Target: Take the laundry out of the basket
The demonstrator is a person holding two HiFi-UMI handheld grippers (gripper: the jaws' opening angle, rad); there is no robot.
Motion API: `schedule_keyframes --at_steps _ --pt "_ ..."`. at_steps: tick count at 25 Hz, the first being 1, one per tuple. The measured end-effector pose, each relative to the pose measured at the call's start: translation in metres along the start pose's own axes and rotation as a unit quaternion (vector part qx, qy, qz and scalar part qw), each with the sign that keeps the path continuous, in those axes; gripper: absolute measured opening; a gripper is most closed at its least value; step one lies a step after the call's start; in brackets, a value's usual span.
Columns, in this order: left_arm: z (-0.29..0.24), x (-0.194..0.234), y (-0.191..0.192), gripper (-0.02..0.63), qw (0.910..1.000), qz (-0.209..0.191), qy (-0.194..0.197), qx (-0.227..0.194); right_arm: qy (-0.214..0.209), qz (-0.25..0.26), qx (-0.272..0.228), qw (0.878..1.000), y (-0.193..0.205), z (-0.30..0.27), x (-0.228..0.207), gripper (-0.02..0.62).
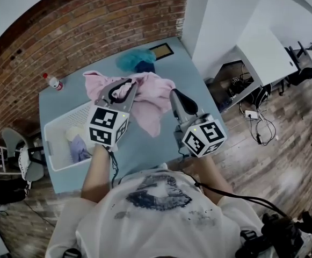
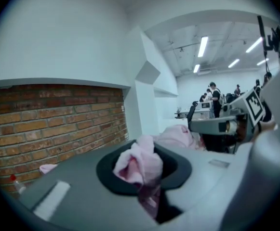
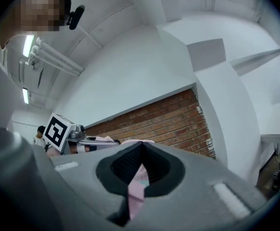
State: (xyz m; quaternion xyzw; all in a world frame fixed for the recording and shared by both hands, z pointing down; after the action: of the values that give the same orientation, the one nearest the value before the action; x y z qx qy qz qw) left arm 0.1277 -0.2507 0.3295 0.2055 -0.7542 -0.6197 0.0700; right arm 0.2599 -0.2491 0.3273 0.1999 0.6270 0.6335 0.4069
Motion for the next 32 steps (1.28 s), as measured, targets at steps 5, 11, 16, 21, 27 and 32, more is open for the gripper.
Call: schedule_keyframes --at_steps 5,11,16,21,27,32 --pt "-0.031 -0.024 0.005 0.044 0.9996 0.01 0.025 0.001 0.028 0.004 -0.001 1.0 -0.006 0.02 -0.03 -0.002" --pt "-0.061 -0.053 0.021 0.044 0.9978 0.034 0.057 0.007 0.057 0.004 0.009 0.998 -0.001 0.036 -0.056 -0.002" --pt "-0.082 -0.071 0.042 0.044 0.9956 0.05 0.076 0.023 0.073 -0.001 0.02 0.997 0.007 0.045 -0.071 -0.002" --pt "-0.091 -0.081 0.068 0.044 0.9939 0.061 0.079 0.047 0.085 -0.008 0.029 0.996 0.015 0.054 -0.082 -0.002" --pt "-0.099 -0.084 0.094 0.044 0.9918 0.078 0.078 0.064 0.093 -0.015 0.038 0.995 0.026 0.058 -0.09 -0.002" --pt "-0.107 -0.09 0.118 0.044 0.9894 0.094 0.08 0.076 0.099 -0.021 0.046 0.994 0.034 0.058 -0.095 -0.003"
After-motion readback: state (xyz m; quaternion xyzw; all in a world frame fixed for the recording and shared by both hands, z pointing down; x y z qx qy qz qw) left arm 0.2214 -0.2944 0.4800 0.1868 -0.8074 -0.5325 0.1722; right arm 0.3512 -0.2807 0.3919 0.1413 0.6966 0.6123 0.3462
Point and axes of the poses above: the fingertips, and each gripper's own axes: z backward along the fingers, x to its left, y out of its underside, the point moved 1 cm from there along z, backward along the fingers, and after that the axes turned 3 degrees about -x, right-handed, at the moved point
